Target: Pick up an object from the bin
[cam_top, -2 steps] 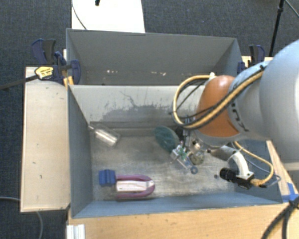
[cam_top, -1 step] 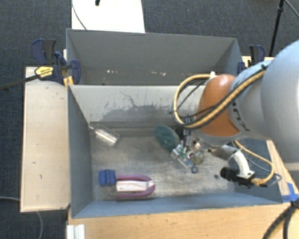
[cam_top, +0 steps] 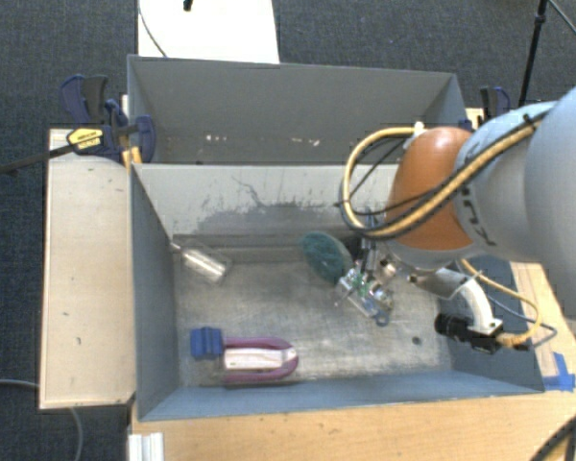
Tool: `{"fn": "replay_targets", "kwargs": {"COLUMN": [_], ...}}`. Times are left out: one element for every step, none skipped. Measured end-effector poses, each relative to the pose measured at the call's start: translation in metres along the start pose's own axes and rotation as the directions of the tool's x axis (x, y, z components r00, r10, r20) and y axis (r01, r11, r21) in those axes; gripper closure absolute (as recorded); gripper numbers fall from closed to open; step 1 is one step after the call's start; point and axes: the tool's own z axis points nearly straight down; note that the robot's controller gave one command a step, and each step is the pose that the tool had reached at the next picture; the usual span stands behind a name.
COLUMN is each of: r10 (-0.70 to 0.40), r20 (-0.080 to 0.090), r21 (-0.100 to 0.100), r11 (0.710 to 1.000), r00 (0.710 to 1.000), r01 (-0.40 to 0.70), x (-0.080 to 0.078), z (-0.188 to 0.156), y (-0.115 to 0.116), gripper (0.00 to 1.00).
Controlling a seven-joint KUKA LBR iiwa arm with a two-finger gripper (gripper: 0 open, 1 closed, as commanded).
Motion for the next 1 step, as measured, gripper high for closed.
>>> {"fn": "replay_targets", "kwargs": {"r10": [-0.006], "r20": [0.001], "r21": [-0.002], "r11": [1.000], "r00": [1.000], "r01": [0.006], "x": [-0.0012], "z": [-0.0603], "y": [0.0012], "gripper": [1.00]}}
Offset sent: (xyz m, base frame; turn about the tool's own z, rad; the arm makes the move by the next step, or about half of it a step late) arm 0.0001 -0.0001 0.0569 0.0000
